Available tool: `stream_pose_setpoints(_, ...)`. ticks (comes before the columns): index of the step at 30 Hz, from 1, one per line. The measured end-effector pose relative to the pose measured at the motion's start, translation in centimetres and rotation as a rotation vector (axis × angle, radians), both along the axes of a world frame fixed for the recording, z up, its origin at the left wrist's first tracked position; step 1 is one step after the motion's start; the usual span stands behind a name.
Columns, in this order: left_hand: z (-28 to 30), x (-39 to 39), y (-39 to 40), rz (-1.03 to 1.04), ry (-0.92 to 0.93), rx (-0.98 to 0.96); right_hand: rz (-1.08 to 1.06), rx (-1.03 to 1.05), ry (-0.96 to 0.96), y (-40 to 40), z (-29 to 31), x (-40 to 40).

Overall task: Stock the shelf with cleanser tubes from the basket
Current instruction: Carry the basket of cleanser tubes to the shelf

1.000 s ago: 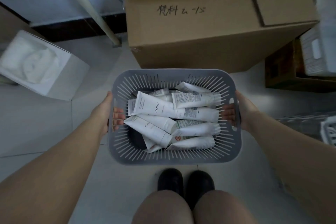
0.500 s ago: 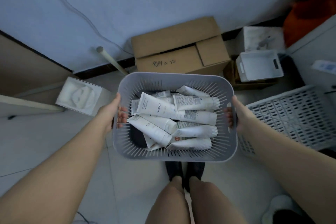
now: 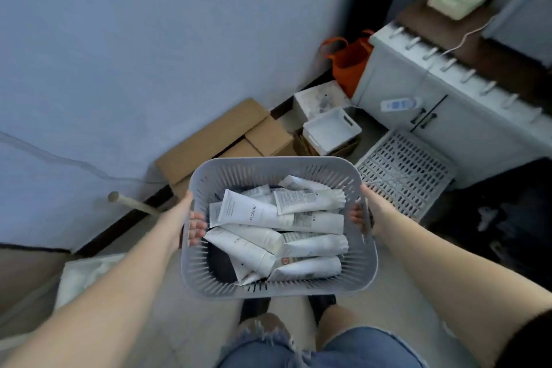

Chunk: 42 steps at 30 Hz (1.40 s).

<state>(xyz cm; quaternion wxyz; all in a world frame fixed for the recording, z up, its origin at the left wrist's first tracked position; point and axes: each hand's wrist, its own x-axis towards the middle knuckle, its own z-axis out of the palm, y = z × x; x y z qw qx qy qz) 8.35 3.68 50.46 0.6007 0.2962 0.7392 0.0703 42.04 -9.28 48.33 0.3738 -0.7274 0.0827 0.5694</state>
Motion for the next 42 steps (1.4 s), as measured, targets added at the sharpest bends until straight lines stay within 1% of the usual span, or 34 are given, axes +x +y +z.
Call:
stream_pose_setpoints(6, 0.9, 3.0, 3.5, -0.350, -0.032, 0.010, -0.350, 0.053, -0.038, -6.8, 0.9, -2.8)
stream_pose_setpoints(9, 1.6, 5.3, 4.0, -0.520, -0.022, -0.006, -0.505, 0.034, -0.038, -10.4, 1.0, -4.4)
stream_pose_setpoints(14, 1.7, 10.0, 2.1, -0.779, -0.008, -0.013, -0.749, 0.038, -0.026, -17.2, 1.4, -7.6)
stream_pose_setpoints(16, 1.6, 12.1, 0.5, -0.887, 0.001, -0.018, -0.852, 0.003, -0.037, -20.1, 1.4, -8.7)
stream_pose_setpoints(21, 1.0, 17.0, -5.1, -1.092, -0.004, 0.000, -1.021, -0.083, -0.021, -27.7, 1.0, -11.4)
stream_pose_setpoints(27, 0.3, 22.1, -14.0, -1.285, -0.009, 0.002, -1.200, -0.143, -0.029, -36.9, 1.0, -13.7)
stream_pose_setpoints(33, 0.6, 26.0, -22.9, -1.400, -0.012, -0.002, -1.338, -0.140, -0.022, -45.2, 1.0, -15.0)
stream_pose_setpoints(40, 1.4, 29.6, -34.2, -1.534, -0.030, 0.046, -1.519, -0.127, -0.012, -53.9, 0.8, -17.1)
stream_pose_setpoints(42, 1.6, 30.7, -37.2, -1.566, -0.012, 0.017, -1.575, -0.128, -0.018, -56.2, 1.0, -17.6)
